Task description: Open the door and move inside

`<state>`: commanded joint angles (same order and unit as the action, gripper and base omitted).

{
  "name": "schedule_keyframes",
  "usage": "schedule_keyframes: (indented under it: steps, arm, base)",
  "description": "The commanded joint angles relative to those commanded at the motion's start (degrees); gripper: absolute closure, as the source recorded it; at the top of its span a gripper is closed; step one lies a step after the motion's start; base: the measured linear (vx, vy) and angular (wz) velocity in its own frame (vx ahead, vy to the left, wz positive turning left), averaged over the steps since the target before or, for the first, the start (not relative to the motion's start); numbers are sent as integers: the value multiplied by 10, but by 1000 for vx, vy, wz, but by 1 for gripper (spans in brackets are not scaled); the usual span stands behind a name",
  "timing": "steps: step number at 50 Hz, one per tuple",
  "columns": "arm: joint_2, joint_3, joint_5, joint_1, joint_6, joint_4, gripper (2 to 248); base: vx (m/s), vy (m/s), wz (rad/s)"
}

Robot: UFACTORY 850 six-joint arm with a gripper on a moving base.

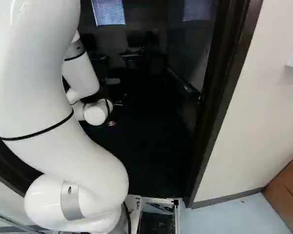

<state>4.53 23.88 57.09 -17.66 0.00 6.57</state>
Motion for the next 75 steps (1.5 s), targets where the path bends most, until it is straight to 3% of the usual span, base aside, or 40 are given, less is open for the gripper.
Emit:
schedule_keyframes:
  steps: [56,75]
  arm:
    - [0,0,0,0,0,0,3]
    - [0,0,0,0,0,0,3]
  base:
    - [161,45,216]
    - [94,8,21]
